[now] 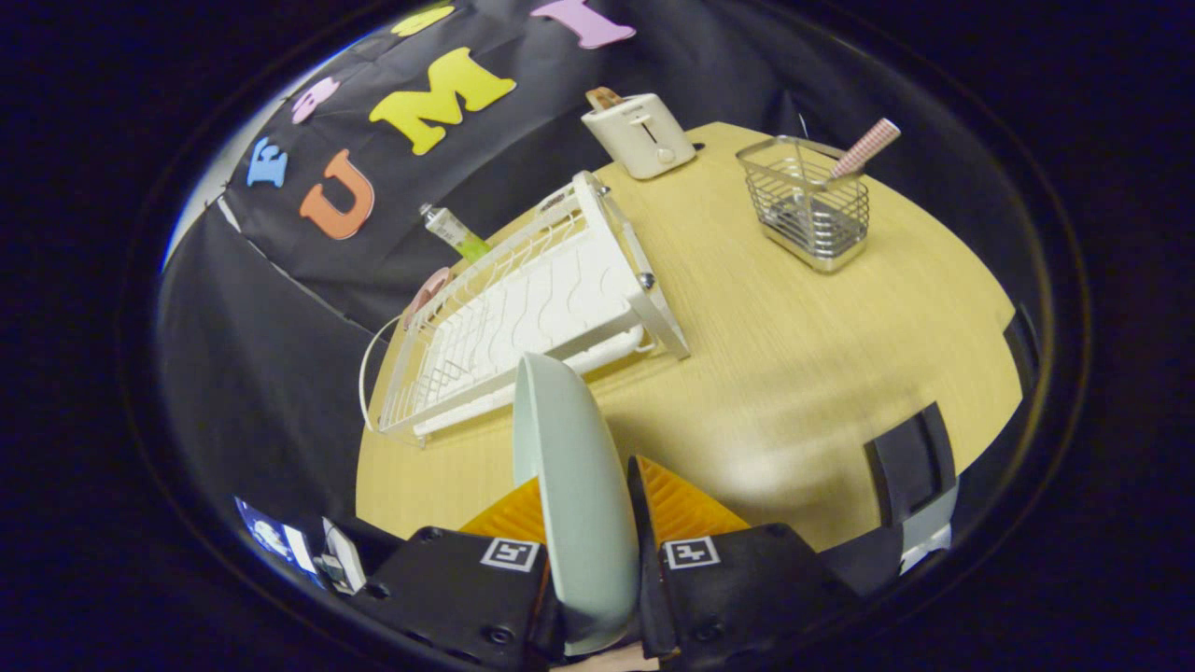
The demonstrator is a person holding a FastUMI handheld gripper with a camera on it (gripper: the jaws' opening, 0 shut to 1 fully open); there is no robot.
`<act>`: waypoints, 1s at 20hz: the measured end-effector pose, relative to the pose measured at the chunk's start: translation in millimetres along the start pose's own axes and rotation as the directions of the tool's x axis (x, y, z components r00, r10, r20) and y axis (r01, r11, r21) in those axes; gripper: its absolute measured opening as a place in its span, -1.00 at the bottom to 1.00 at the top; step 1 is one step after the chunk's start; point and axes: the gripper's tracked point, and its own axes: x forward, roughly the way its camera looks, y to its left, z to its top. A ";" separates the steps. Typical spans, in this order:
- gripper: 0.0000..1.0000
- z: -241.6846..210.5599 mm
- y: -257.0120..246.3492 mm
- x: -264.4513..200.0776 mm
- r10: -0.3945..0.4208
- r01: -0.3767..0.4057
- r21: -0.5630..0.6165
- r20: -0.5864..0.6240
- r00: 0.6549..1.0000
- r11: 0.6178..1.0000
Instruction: Take the plate from the dish rack, then take the spoon from the basket and place it into the plate.
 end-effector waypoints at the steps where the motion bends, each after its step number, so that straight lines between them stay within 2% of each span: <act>1: -0.30 -2.5 -0.2 4.0 0.037 -0.037 0.041 -0.001 0.999 0.998; 3: -0.29 -6.9 -3.3 14.6 0.084 -0.082 0.110 -0.013 0.996 0.991; 5: -0.26 -8.5 -9.6 22.0 0.100 -0.096 0.138 -0.024 0.995 0.986; 6: -0.19 -6.4 -12.1 24.7 0.101 -0.097 0.144 -0.021 0.995 0.985; 13: 0.09 -0.1 -17.8 31.7 0.119 -0.117 0.090 -0.022 0.993 0.989; 16: 0.17 14.5 -14.3 21.3 0.126 -0.127 0.011 0.032 0.992 0.992; 18: 0.23 29.1 -21.0 6.6 0.086 -0.076 -0.086 0.123 0.989 0.993; 20: 0.37 48.9 -32.1 -12.1 0.037 0.014 -0.203 0.245 0.969 0.979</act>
